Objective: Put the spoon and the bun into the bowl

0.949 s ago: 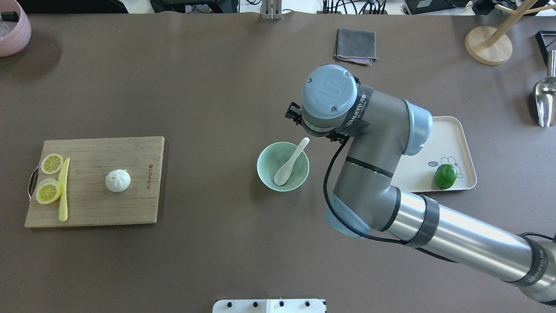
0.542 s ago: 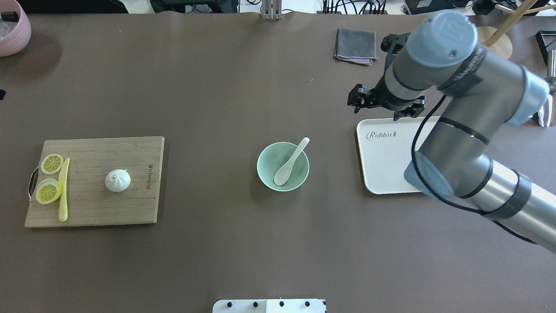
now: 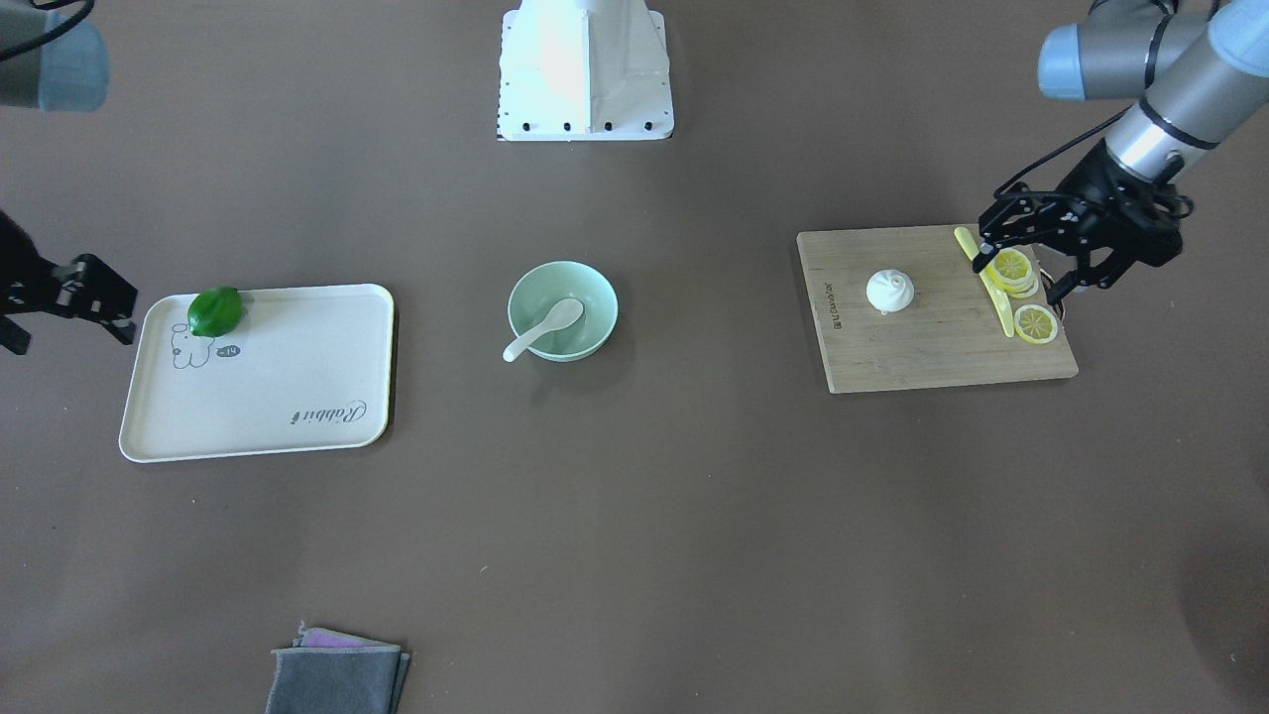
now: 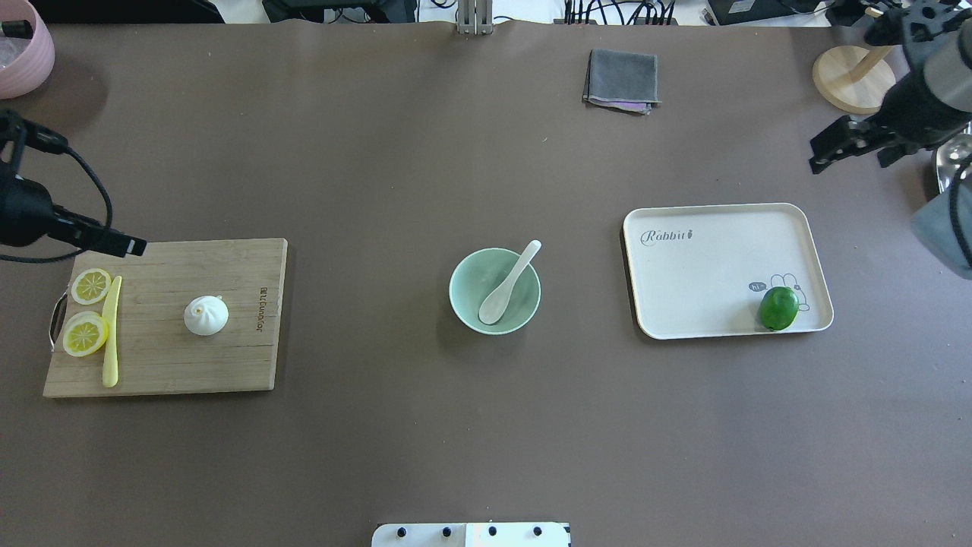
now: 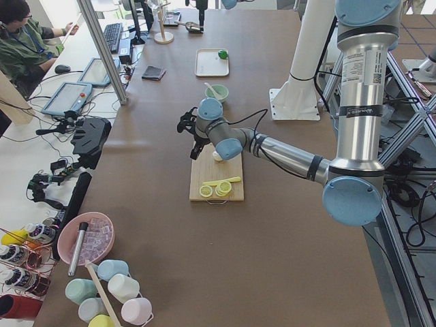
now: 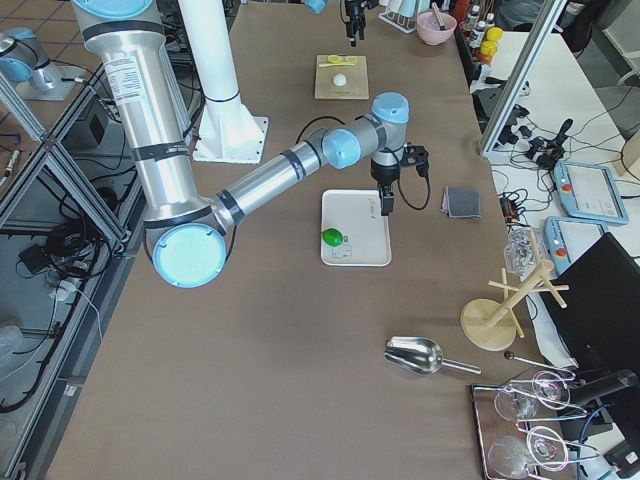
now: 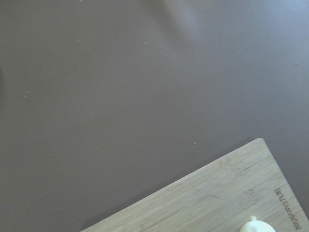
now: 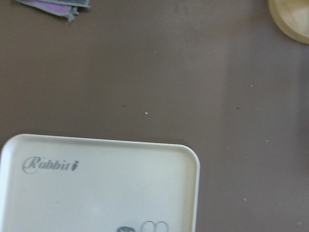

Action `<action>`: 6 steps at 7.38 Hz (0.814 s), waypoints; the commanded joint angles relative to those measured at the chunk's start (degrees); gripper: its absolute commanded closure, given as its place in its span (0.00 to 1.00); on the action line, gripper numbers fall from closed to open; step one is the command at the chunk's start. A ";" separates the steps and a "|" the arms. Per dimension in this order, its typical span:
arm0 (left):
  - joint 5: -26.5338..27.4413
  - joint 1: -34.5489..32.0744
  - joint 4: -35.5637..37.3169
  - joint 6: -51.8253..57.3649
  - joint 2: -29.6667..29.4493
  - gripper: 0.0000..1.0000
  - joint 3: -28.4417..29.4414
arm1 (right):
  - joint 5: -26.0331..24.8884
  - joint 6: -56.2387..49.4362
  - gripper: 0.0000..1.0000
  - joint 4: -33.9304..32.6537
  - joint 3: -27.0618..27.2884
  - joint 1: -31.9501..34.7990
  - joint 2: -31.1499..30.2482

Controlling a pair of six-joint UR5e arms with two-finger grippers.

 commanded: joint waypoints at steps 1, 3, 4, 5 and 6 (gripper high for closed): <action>11.61 11.96 -1.23 -2.15 0.52 0.01 -0.05 | 2.25 -18.75 0.00 -0.18 -0.31 9.03 -7.55; 17.17 17.61 -1.23 -3.91 0.17 0.02 1.17 | 2.26 -19.24 0.00 -0.01 -0.05 9.68 -8.89; 17.72 18.42 -1.23 -3.91 0.00 0.05 1.87 | 2.17 -19.24 0.00 -0.01 -0.13 9.68 -8.89; 17.81 18.51 -1.23 -3.74 -0.18 0.20 2.49 | 2.17 -19.15 0.00 -0.01 -0.13 9.68 -8.80; 17.81 18.60 -1.23 -3.65 -0.36 0.37 2.93 | 2.17 -18.89 0.00 -0.01 -0.04 9.68 -8.80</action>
